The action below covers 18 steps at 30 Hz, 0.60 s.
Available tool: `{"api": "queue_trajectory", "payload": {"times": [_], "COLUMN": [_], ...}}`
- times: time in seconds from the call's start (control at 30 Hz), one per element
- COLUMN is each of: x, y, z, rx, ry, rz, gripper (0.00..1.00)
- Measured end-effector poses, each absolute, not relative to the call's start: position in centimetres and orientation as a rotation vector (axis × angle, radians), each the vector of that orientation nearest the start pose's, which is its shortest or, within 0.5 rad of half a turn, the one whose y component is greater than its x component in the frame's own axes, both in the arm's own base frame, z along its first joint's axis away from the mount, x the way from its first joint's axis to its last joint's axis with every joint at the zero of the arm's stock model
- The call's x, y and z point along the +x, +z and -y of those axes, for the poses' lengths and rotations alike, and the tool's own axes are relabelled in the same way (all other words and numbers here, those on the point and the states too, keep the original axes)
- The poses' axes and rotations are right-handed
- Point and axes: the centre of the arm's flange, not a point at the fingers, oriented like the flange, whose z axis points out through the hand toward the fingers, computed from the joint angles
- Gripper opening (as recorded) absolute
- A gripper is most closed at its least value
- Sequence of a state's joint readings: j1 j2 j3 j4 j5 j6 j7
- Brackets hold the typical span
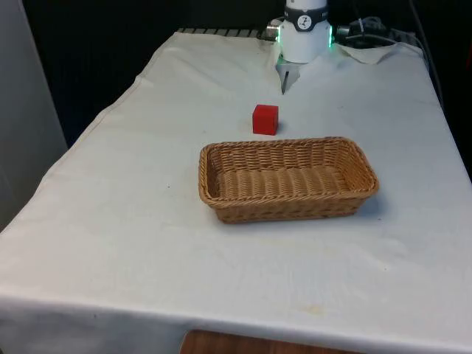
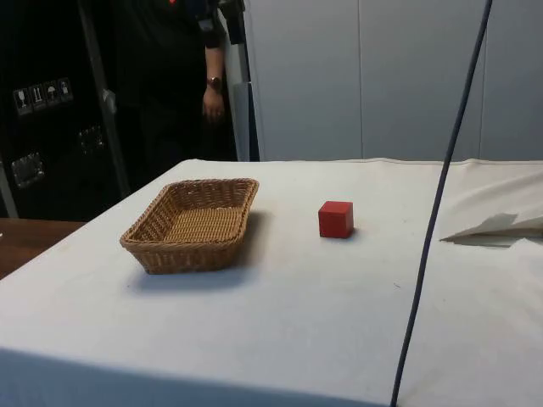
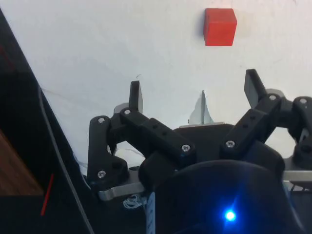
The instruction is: Pick up the cube and place it into the basket.
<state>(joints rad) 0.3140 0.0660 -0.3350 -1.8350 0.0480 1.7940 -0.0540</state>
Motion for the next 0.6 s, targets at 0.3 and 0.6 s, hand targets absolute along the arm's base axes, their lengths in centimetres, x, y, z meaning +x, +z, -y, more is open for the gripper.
{"api": "queue_trajectory", "payload": {"times": [0.3,0.6], "x": [55.4,53.3], "y": [46.3,44.3], "z": [0.8,1.2], "rx": [-3.097,-3.091], "ry": [0.168,0.143], "rz": [0.028,0.028], "gripper": [1.0,1.0]}}
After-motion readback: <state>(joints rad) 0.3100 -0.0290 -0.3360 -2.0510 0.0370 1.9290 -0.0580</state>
